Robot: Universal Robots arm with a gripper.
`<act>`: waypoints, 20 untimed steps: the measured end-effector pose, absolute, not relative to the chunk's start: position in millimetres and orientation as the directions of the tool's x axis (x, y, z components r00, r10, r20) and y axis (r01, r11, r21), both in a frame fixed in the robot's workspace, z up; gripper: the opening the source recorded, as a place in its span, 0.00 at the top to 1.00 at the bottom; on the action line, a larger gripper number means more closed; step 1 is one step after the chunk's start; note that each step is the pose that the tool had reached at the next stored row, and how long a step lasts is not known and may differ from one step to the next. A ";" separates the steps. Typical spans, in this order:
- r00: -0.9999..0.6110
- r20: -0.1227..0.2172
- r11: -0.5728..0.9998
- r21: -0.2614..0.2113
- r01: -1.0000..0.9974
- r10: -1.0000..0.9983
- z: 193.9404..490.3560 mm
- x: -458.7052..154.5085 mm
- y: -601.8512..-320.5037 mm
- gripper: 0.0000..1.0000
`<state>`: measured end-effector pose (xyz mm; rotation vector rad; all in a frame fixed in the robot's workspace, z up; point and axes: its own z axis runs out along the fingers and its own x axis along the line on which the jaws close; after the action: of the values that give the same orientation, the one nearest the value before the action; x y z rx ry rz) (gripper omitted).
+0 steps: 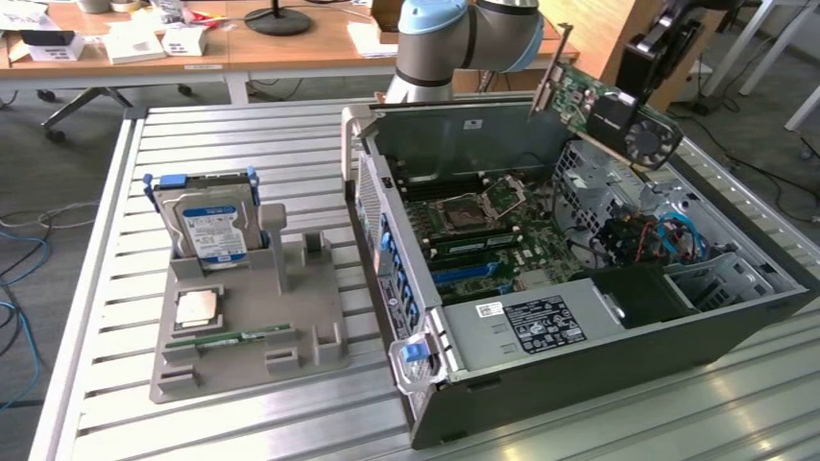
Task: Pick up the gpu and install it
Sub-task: 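Insert the gpu into the slot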
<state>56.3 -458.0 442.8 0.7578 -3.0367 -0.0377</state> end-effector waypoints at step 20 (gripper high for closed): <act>-0.730 0.014 0.730 0.014 -0.683 -0.683 442.7 54.9 -456.9 0.74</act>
<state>54.9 -456.9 442.7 1.1475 -2.9049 -0.0117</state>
